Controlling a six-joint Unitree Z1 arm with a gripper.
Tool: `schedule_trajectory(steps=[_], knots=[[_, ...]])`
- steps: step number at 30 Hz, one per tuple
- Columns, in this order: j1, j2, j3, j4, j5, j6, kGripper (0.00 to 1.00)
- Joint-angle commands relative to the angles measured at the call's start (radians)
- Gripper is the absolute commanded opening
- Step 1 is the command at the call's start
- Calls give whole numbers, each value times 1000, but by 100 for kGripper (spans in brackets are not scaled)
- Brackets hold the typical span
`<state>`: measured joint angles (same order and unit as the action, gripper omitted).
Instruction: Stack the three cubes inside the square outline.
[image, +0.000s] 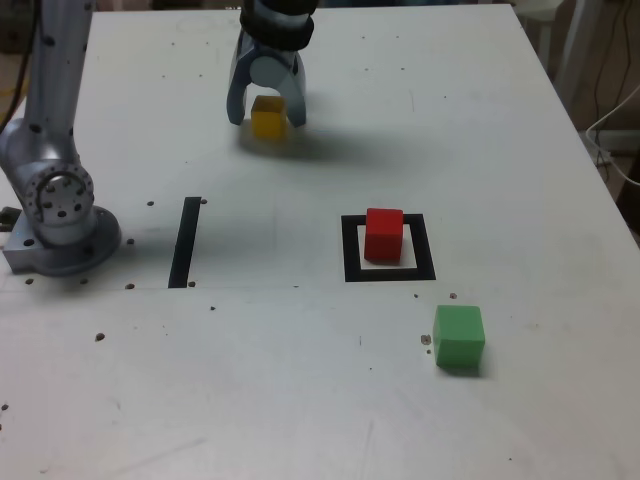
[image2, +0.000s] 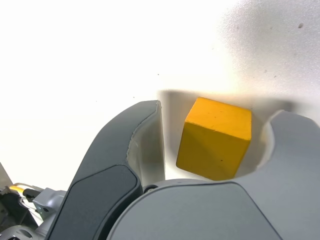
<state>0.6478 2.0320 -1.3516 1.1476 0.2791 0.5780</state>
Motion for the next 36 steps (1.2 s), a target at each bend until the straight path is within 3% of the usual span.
schedule_trajectory(steps=[1, 19, 28, 36], knots=[[-3, 0, -1, -3, -1, -2, 58], [-9, -3, -6, -22, -2, -5, 32], [-26, -19, -16, -4, 2, -5, 30], [-109, -80, -47, 98, -11, -52, 30]])
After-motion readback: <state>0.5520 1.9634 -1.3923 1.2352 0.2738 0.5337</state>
